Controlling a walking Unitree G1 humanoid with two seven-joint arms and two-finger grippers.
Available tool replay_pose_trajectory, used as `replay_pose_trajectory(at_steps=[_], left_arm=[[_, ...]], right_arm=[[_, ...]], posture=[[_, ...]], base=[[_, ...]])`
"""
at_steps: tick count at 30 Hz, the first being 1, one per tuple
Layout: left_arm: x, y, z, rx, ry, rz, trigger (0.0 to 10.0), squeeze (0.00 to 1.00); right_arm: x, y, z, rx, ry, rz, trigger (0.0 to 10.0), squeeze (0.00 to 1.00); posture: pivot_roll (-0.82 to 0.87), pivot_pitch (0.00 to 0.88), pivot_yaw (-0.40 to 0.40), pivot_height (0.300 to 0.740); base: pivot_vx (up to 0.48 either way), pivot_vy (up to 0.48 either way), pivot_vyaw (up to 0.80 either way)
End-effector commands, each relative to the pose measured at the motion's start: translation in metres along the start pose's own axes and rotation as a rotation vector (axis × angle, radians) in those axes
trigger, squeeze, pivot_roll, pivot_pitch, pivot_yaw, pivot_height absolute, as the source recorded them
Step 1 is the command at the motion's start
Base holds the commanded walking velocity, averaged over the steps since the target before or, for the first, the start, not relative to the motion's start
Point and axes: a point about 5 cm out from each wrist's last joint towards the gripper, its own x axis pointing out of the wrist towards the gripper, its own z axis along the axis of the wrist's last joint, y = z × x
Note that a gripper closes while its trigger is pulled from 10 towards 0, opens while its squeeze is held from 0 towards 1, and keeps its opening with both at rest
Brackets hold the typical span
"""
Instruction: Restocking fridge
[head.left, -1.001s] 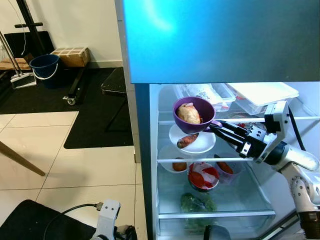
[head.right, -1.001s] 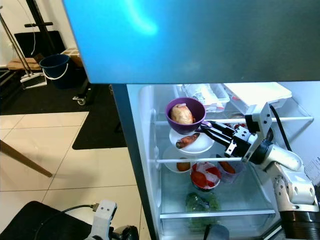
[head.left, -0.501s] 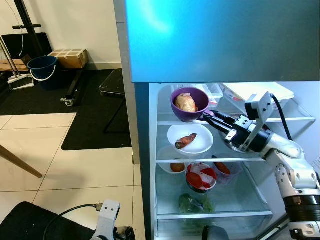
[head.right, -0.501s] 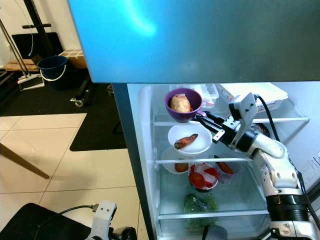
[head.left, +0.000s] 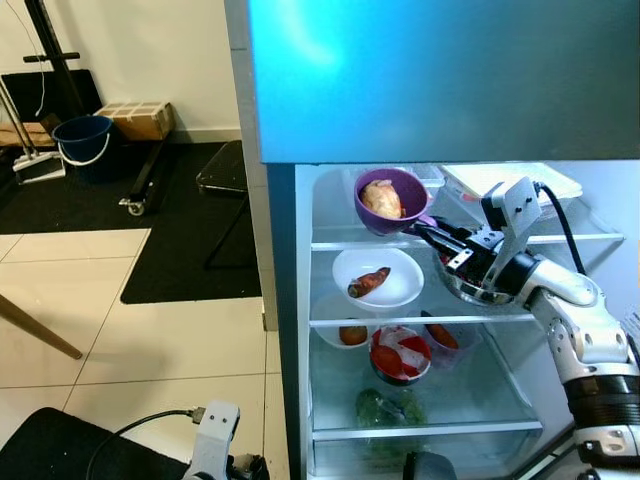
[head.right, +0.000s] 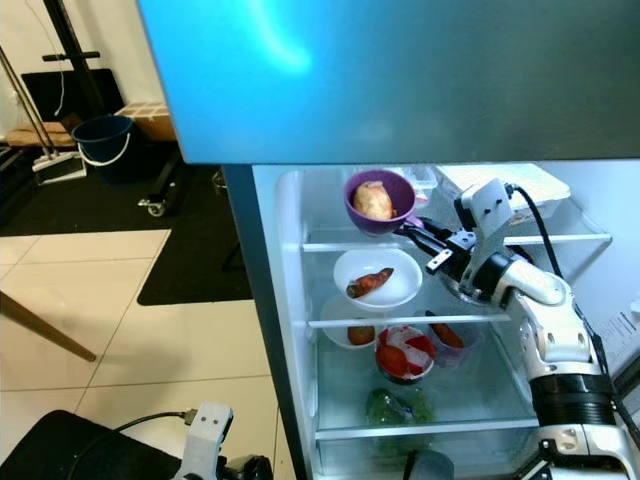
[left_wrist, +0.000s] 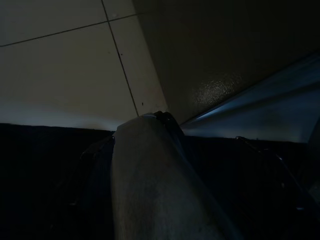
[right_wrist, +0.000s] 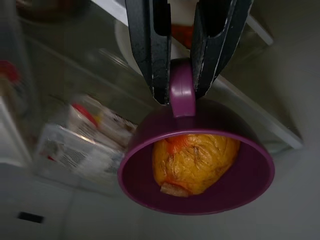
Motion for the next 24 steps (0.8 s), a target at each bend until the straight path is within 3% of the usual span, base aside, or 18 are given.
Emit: replay_pose_trajectory(at_steps=[1,11,24], left_arm=[[-0.006,-0.012,-0.032,-0.042,0.123,-0.028,10.0,0.0],[-0.005,-0.013,-0.031,-0.043,0.121,-0.03,10.0,0.0],[-0.006,-0.012,-0.032,-0.043,0.123,-0.027,10.0,0.0]], right_arm=[[-0.003,-0.008,-0.012,0.017,0.087,-0.072,10.0,0.0],[-0.014,-0.03,-0.015,0.049,0.159,-0.192,10.0,0.0],[-0.009,-0.037,-0.017,0.104,0.219,-0.268,10.0,0.0]], posture=[[-0.01,0.0,-0.006,0.475],[-0.01,0.0,-0.006,0.475],[-0.01,0.0,-0.003,0.475]], base=[[0.0,0.0,0.0],[0.0,0.0,0.0],[0.0,0.0,0.0]])
